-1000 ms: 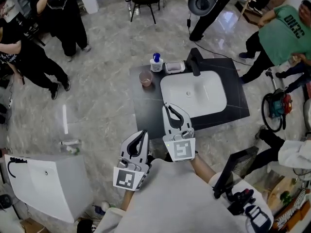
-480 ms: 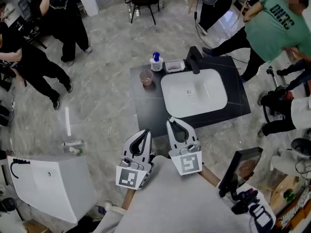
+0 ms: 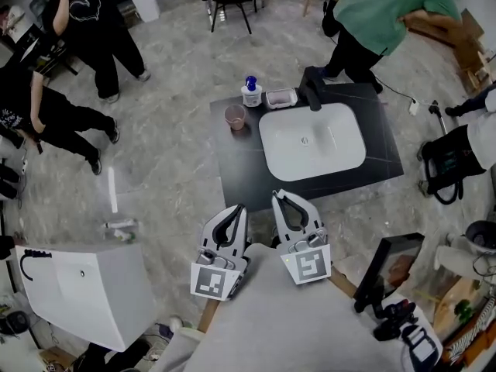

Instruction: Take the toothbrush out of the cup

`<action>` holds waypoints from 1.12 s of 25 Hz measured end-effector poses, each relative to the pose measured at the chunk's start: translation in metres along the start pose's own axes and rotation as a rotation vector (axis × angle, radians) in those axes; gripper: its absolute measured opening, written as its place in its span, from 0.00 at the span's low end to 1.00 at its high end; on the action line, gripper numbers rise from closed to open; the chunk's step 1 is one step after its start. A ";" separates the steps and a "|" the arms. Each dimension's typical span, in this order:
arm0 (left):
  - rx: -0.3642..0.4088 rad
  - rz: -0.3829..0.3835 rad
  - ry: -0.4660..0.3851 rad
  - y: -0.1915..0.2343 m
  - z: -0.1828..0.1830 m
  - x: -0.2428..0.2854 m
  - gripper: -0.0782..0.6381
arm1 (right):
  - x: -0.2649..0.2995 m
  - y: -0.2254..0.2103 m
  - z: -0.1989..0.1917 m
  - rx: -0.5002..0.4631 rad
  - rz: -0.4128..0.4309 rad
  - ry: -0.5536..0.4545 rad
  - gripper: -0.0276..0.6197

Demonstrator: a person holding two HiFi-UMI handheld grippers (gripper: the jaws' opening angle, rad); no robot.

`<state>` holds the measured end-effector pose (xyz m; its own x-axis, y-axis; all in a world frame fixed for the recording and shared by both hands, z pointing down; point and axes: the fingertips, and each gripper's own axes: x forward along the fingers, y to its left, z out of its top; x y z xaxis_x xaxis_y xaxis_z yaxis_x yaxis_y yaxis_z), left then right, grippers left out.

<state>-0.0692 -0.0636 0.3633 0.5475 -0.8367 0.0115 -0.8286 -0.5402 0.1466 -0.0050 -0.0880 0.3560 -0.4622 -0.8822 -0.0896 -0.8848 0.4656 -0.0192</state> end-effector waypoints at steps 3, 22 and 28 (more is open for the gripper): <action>-0.004 0.006 -0.002 0.001 0.000 0.000 0.11 | -0.006 0.003 -0.006 0.013 0.023 0.022 0.07; 0.015 0.008 0.002 0.004 -0.001 -0.002 0.11 | -0.007 0.006 -0.003 0.033 0.041 0.033 0.07; 0.037 0.009 0.005 0.007 -0.003 -0.004 0.11 | -0.006 0.004 -0.005 0.031 0.034 0.034 0.07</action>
<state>-0.0772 -0.0639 0.3670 0.5403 -0.8413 0.0179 -0.8374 -0.5354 0.1099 -0.0062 -0.0816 0.3612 -0.4945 -0.8674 -0.0565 -0.8664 0.4970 -0.0473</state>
